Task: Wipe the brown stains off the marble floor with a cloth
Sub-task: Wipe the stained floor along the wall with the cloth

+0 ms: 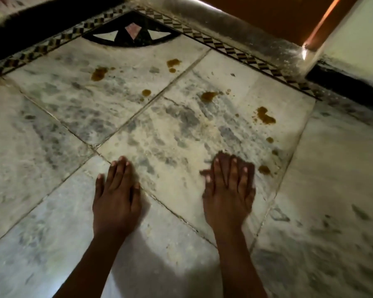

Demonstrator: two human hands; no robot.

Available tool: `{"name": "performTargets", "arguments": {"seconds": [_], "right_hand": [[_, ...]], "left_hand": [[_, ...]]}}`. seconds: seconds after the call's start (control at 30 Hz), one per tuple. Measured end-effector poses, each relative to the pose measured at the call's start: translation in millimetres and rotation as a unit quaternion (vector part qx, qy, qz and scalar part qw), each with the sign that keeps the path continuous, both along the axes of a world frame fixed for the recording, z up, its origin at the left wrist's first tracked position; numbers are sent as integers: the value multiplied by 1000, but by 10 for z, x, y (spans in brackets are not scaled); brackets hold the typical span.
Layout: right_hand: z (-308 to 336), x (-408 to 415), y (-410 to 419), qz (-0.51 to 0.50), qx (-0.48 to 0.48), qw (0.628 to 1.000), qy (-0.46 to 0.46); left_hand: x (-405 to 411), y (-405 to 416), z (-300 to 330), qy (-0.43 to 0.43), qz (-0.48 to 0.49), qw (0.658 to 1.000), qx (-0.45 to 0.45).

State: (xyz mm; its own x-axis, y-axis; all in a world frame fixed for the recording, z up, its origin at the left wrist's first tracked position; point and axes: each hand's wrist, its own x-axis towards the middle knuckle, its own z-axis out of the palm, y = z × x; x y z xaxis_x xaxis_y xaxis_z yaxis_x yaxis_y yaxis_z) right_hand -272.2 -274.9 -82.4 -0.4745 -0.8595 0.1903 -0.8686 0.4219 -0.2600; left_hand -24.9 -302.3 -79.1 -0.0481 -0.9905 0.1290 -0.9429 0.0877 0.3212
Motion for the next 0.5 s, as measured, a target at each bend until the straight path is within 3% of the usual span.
{"name": "performTargets", "arguments": {"seconds": [0.07,0.13,0.27,0.33,0.43,0.5], "right_hand": [[12,176,-399,17,44,998,-44],[-19,369,-368,130,20,991,-36],[48,279,738,362,6,931,41],[85,-117,1025,335,22,942,30],[20,-478,806,139,22,990,24],[1,-374,482,49,32,998,-18]], "left_hand": [[8,-7,-9,2,-6,1000,1],[-10,70,7,-2,-7,1000,9],[17,76,72,-13,-24,999,25],[-30,135,71,-16,-21,999,25],[-84,214,47,-20,-19,999,25],[-103,234,52,-23,-22,999,29]]}}
